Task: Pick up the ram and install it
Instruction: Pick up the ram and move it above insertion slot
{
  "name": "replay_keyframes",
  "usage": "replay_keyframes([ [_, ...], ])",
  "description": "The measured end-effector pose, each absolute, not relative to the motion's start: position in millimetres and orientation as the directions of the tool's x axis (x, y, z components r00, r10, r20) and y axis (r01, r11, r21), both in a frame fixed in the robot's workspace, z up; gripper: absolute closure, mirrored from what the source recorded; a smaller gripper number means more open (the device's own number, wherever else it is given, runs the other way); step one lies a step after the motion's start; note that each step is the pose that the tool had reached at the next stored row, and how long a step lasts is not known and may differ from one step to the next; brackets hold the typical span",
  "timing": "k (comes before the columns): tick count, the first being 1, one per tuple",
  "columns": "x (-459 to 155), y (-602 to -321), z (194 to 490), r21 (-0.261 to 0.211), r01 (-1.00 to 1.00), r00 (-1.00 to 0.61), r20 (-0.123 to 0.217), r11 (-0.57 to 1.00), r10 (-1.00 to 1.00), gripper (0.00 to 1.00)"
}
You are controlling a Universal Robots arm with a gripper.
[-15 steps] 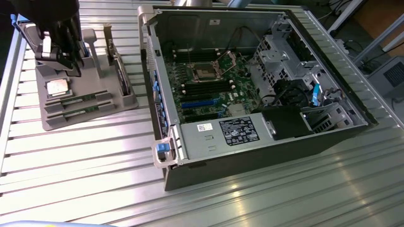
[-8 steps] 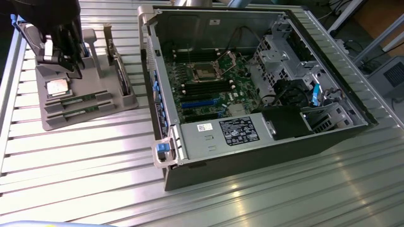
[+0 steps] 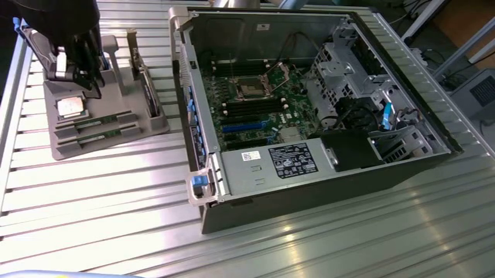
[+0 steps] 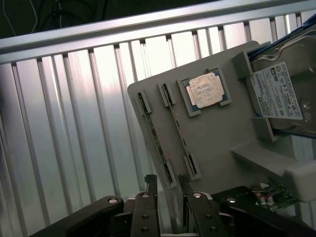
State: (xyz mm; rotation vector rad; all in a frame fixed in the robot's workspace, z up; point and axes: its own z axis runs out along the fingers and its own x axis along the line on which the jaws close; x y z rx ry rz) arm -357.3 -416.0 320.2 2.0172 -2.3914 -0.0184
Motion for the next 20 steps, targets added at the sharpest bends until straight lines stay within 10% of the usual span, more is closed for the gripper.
replay_keyframes([
  [20, -357.4, -416.0, 306.5, 0.017, -0.986, -0.169, 0.002, 0.169, -0.986, 0.70],
])
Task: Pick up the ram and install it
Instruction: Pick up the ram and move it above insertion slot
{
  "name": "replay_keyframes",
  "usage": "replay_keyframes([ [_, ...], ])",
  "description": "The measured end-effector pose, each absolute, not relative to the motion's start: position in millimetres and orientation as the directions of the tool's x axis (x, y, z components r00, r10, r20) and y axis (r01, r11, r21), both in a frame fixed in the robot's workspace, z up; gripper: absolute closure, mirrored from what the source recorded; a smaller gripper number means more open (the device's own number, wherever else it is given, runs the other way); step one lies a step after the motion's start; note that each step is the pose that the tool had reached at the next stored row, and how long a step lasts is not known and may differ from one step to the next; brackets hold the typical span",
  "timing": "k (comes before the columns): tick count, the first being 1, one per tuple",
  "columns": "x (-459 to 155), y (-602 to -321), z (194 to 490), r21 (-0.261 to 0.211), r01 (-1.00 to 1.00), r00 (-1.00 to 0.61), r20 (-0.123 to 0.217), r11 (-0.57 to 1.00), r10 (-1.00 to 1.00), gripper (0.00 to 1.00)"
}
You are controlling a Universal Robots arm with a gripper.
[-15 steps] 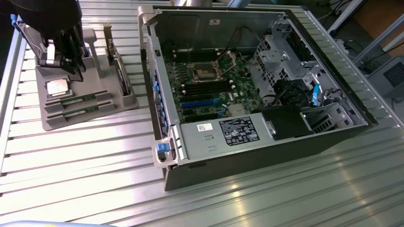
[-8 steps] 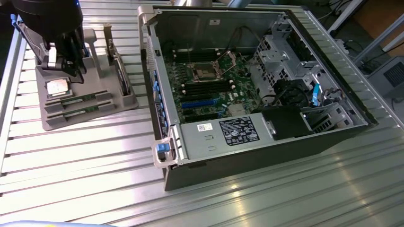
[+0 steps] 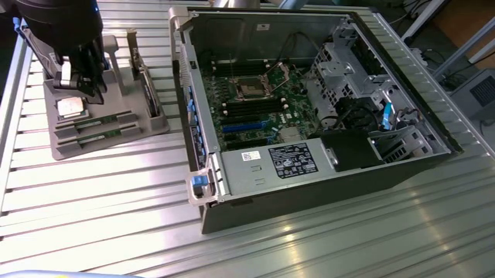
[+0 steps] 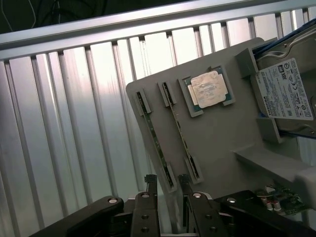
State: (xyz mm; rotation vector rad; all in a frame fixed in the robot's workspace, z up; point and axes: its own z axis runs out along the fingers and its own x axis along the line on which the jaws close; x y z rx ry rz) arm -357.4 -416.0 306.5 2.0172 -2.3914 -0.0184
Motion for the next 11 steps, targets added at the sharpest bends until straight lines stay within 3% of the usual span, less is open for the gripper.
replay_keyframes([
  [11, -357.5, -416.0, 299.1, 0.017, -0.986, -0.169, 0.002, 0.169, -0.986, 0.70],
])
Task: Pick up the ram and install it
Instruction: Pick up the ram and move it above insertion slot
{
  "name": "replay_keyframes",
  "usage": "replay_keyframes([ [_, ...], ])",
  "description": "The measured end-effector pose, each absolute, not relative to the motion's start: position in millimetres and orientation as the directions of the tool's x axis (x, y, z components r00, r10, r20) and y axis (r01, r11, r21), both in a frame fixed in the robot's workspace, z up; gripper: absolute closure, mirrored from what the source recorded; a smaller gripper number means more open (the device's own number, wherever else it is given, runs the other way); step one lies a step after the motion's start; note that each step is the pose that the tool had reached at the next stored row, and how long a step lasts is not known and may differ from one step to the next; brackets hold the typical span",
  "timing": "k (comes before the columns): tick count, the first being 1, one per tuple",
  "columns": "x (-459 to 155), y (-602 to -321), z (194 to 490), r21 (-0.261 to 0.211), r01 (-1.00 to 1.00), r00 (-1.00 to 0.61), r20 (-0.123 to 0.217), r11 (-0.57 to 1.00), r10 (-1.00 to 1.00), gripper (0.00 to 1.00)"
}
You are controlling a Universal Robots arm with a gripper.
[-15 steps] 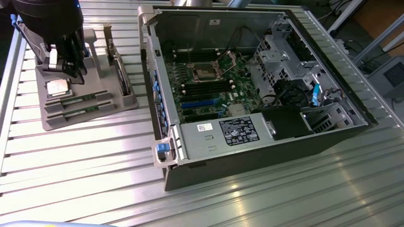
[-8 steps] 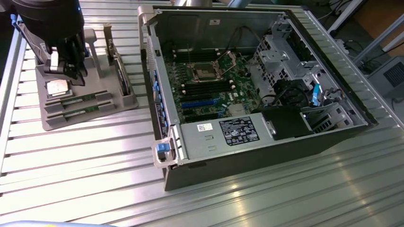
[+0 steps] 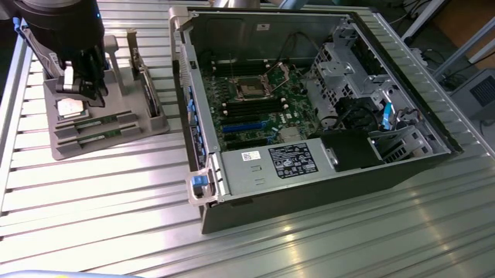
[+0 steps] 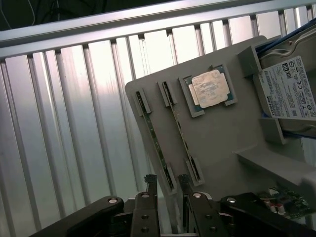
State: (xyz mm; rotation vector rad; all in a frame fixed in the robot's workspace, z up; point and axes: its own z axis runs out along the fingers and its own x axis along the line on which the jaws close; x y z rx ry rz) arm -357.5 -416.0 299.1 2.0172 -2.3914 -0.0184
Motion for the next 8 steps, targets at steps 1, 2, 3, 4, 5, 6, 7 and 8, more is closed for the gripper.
replay_keyframes([
  [1, -357.5, -416.0, 298.5, 0.017, -0.986, -0.168, 0.002, 0.169, -0.986, 0.70],
  [2, -357.5, -416.0, 298.1, 0.017, -0.986, -0.168, 0.002, 0.169, -0.986, 0.70],
  [3, -357.5, -416.0, 297.6, 0.017, -0.986, -0.169, 0.002, 0.169, -0.986, 0.70],
  [4, -357.5, -416.0, 297.1, 0.017, -0.986, -0.169, 0.002, 0.169, -0.986, 0.70],
  [5, -357.5, -416.0, 296.5, 0.017, -0.986, -0.169, 0.002, 0.169, -0.986, 0.70],
  [6, -357.5, -416.0, 296.1, 0.017, -0.986, -0.169, 0.002, 0.169, -0.986, 0.70],
  [7, -357.5, -416.0, 295.8, 0.017, -0.986, -0.168, 0.002, 0.169, -0.986, 0.70],
  [8, -357.5, -416.0, 295.2, 0.017, -0.986, -0.169, 0.002, 0.169, -0.986, 0.70],
])
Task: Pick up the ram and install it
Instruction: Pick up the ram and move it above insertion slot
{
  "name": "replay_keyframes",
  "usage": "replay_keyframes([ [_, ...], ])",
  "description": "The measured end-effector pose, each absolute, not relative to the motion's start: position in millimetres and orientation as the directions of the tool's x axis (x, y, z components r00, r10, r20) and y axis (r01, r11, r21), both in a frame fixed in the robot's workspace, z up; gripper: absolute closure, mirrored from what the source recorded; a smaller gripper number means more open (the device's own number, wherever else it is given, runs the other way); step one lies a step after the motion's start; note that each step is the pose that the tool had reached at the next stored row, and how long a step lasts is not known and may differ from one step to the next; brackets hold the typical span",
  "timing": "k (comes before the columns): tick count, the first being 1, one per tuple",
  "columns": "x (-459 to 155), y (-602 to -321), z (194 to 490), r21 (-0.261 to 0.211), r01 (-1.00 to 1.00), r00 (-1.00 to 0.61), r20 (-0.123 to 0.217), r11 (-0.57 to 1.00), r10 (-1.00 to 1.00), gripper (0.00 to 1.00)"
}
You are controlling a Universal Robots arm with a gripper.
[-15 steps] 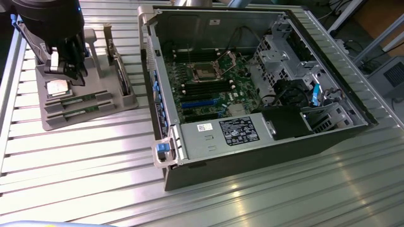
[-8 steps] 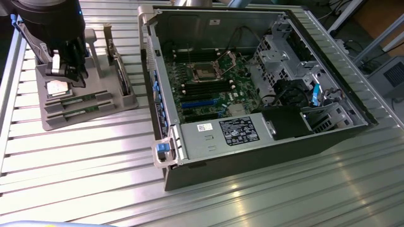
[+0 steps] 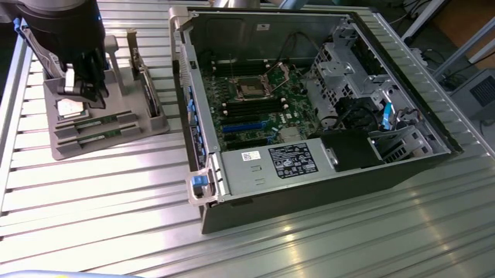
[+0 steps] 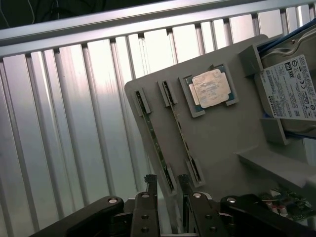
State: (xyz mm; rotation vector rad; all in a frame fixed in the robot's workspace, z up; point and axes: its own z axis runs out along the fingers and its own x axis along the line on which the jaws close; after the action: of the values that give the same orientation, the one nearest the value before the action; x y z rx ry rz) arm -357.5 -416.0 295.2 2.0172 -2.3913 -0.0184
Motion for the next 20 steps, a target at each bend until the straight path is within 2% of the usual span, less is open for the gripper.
replay_keyframes([
  [20, -357.9, -416.0, 282.1, 0.017, -0.986, -0.169, 0.002, 0.169, -0.986, 0.70],
])
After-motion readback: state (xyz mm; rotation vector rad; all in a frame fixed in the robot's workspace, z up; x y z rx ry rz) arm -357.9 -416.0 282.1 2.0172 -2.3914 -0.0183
